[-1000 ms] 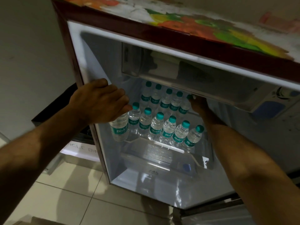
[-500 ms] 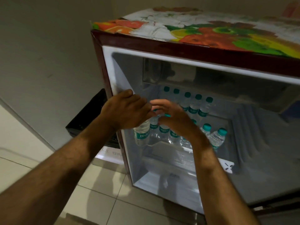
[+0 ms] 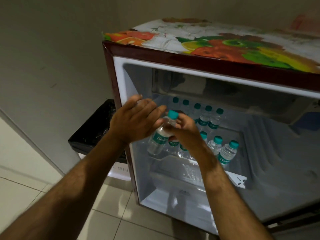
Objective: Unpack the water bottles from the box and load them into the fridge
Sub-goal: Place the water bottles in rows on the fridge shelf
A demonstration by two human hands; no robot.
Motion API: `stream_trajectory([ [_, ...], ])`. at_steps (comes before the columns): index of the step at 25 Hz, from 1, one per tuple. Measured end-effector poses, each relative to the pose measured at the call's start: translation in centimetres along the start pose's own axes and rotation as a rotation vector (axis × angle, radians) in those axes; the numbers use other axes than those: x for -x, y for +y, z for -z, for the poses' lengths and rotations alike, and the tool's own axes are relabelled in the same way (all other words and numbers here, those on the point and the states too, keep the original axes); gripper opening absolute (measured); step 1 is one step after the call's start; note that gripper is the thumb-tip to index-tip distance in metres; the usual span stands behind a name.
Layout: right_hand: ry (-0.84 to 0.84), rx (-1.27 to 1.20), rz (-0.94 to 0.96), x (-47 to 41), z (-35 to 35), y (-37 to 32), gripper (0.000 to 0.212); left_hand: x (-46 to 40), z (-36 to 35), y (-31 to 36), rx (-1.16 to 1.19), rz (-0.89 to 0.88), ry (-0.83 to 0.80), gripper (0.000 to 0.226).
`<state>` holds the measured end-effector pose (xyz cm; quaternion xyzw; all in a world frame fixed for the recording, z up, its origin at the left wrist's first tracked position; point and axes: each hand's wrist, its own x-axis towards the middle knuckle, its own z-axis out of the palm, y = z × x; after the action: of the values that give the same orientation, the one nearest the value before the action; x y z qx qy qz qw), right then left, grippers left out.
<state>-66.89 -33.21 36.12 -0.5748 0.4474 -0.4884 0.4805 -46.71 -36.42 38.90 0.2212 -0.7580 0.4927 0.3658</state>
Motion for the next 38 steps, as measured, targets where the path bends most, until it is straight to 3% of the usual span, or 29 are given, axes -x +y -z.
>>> stream_trajectory([
  [5, 0.420, -0.358, -0.200, -2.7, 2.6, 1.3, 0.035, 1.5, 0.2, 2.5, -0.003, 0.389, -0.064, 0.059],
  [8, 0.605, -0.453, -0.237, -6.5, 3.5, 1.8, 0.045, 1.9, 0.1, 2.7, -0.001, 0.398, -0.083, 0.063],
  [10, 0.650, -0.401, -0.234, -9.1, 3.9, 2.2, 0.029, 2.0, 0.1, 2.6, 0.003, 0.394, -0.104, 0.065],
  [12, 0.585, -0.218, -0.234, -11.6, 4.1, 2.8, 0.015, 2.0, 0.0, 2.8, -0.002, 0.391, -0.115, 0.066],
  [15, 0.407, 0.203, -0.272, -14.7, 4.1, 3.7, 0.014, 2.1, -0.2, 2.8, -0.021, 0.390, -0.128, 0.065],
  [17, 0.246, 0.525, -0.328, -16.0, 4.0, 4.4, 0.029, 2.3, -0.2, 2.9, -0.049, 0.386, -0.125, 0.065],
  [19, 0.161, 0.673, -0.305, -16.9, 4.0, 5.5, 0.044, 2.3, -0.3, 2.9, -0.072, 0.386, -0.119, 0.066],
  [28, 0.023, 0.941, -0.261, -17.8, 4.5, 7.9, 0.080, 2.7, -0.7, 3.0, -0.088, 0.408, -0.135, 0.069],
  [35, 0.048, 0.921, -0.247, -18.1, 4.4, 8.4, 0.073, 2.8, -0.6, 3.0, -0.110, 0.388, -0.139, 0.067],
  [38, 0.201, 0.705, -0.203, -17.4, 3.4, 7.3, 0.063, 2.6, -0.6, 2.8, -0.107, 0.394, -0.156, 0.065],
])
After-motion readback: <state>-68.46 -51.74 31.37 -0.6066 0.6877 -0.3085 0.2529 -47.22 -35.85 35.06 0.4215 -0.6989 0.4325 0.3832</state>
